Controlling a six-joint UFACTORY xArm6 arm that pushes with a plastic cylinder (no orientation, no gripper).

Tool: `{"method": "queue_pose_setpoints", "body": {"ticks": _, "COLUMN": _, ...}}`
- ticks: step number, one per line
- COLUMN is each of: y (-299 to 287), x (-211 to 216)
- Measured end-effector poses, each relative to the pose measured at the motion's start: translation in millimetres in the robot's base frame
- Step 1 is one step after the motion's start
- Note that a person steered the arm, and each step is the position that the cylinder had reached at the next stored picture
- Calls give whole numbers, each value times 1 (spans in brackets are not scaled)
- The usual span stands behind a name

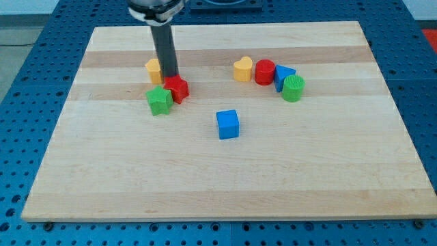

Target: Separate the green circle from blue triangle

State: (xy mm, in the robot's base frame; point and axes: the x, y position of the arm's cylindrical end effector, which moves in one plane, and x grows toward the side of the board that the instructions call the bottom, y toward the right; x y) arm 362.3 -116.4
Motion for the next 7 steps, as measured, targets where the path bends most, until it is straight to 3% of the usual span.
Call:
{"method": "queue_pose_setpoints", "body": {"ticks": 1, "y": 24, "x": 2}}
{"method": "queue_pose_setpoints", "body": {"ticks": 2, "y": 109, "x": 2}}
{"method": "queue_pose_setpoints", "body": {"ticks": 3, "y": 145, "x": 23}}
{"method": "queue_pose_setpoints", "body": {"ticks": 4, "y": 149, "x": 74}}
{"method": "queue_pose_setpoints", "body": {"ticks": 5, "y": 204, "x": 86}}
{"method": "queue_pose_setpoints", "body": {"ticks": 6, "y": 274, "x": 55}}
{"method": "queue_pose_setpoints", "body": {"ticks": 7, "y": 282, "x": -4}}
